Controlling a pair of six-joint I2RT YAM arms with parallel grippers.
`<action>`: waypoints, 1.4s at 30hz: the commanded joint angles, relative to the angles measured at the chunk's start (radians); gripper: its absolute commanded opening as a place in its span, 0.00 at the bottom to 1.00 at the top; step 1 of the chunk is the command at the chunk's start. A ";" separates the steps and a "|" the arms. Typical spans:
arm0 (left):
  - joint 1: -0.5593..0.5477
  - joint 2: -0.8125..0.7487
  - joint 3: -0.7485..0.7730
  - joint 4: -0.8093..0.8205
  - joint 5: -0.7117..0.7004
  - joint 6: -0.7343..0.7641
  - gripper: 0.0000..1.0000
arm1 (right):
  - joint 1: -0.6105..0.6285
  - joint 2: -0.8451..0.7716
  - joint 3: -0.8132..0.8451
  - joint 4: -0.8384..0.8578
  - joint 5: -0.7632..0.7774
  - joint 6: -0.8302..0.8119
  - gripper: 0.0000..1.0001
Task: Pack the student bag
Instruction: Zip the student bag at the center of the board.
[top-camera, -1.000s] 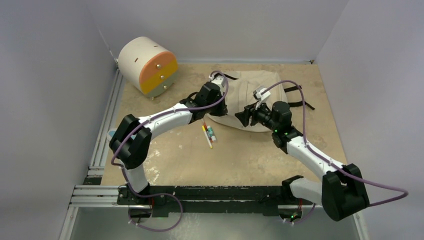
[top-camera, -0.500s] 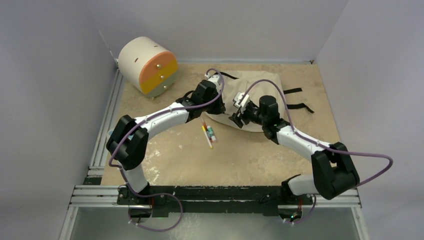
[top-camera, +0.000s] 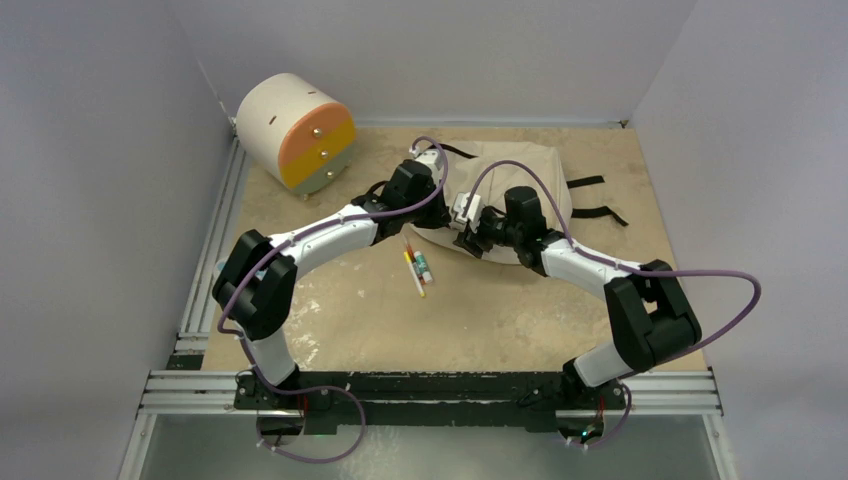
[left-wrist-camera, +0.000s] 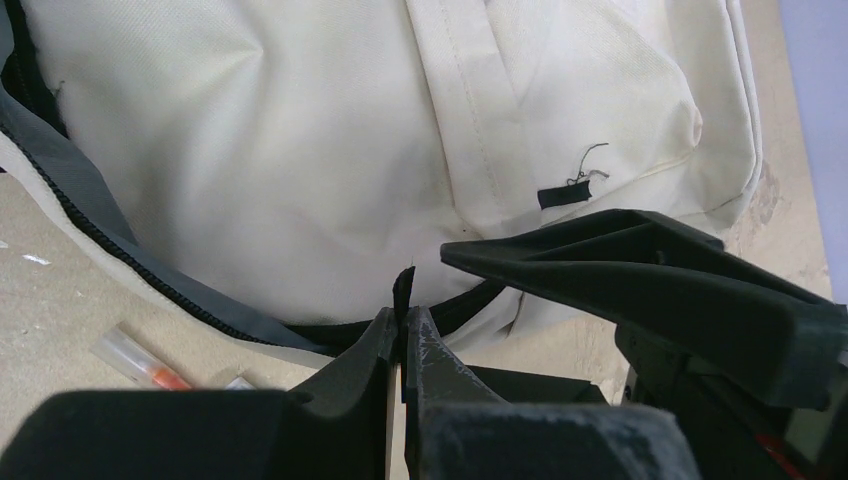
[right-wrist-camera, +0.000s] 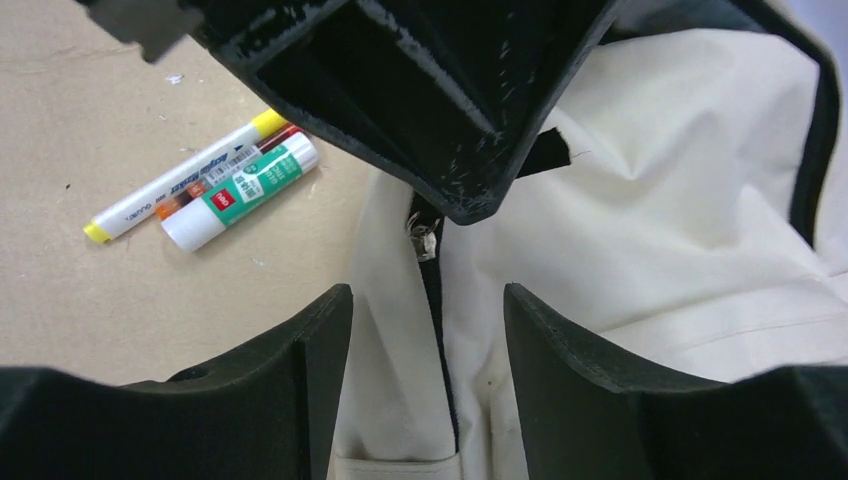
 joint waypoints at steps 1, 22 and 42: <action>0.008 -0.057 0.029 0.037 0.011 -0.004 0.00 | 0.003 0.023 0.072 -0.056 -0.045 -0.051 0.57; 0.105 0.042 0.165 -0.006 -0.043 0.093 0.00 | 0.003 0.013 0.143 -0.294 0.186 0.067 0.00; 0.302 0.166 0.341 -0.016 -0.023 0.243 0.00 | 0.003 -0.156 0.068 -0.381 0.431 0.298 0.00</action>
